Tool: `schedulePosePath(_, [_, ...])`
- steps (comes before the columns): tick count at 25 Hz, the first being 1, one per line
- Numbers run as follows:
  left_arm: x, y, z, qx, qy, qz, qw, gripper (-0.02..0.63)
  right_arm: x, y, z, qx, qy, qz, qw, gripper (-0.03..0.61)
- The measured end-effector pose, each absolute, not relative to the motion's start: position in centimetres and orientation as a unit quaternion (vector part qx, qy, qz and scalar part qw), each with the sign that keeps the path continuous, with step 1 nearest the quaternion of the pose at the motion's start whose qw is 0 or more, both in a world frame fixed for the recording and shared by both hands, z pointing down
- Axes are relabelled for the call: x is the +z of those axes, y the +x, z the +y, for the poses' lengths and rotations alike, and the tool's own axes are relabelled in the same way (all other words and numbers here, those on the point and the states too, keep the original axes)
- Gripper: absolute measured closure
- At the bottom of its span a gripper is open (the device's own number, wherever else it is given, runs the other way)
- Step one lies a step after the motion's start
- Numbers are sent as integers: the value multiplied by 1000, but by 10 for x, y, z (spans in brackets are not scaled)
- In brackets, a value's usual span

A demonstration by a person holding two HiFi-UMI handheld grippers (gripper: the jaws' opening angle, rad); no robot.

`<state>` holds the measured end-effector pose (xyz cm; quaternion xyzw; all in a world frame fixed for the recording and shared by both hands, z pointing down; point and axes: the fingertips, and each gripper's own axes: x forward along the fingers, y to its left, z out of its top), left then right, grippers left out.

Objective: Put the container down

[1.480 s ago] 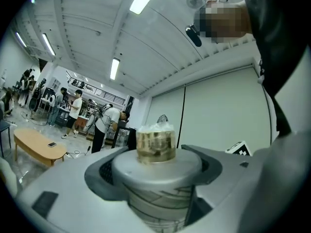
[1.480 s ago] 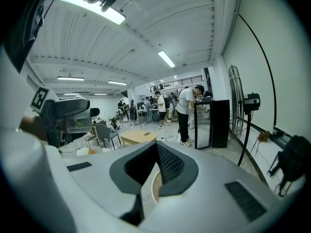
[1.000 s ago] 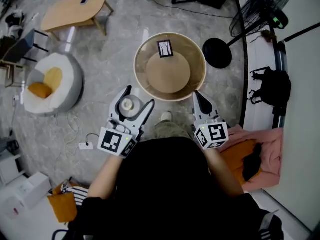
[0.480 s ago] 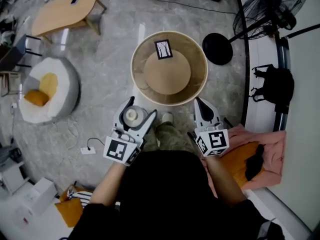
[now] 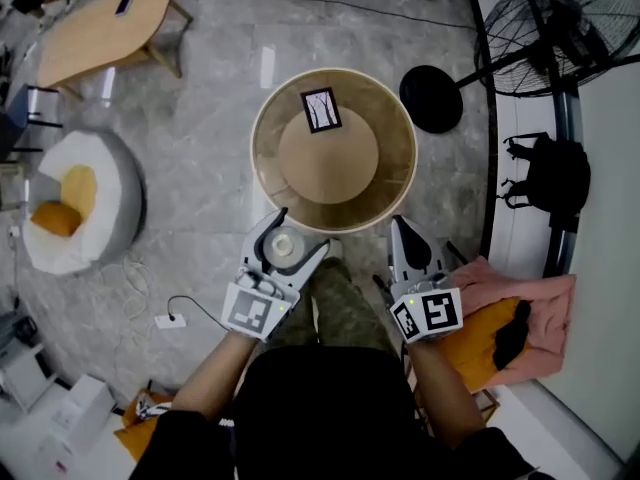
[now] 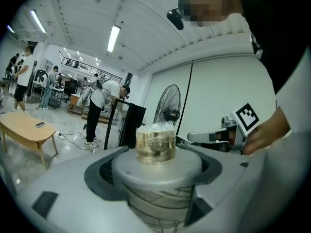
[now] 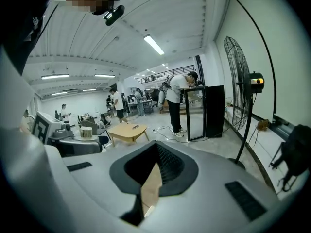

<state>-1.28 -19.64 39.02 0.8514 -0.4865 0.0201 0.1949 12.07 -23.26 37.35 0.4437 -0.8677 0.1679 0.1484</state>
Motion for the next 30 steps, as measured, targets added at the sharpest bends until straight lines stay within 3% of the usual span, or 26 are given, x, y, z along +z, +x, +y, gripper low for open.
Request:
schedulePosePath(11, [545, -11, -271, 38, 859, -476, 187, 261, 507, 90, -289, 175, 437, -867, 166, 557])
schedulePosePath(18, [639, -11, -307, 71, 878, -460, 111, 261, 591, 75, -302, 192, 429, -866, 169, 557])
schedulePosePath(30, [777, 22, -360, 71, 879, -461, 103, 261, 677, 86, -300, 217, 422, -867, 150, 557])
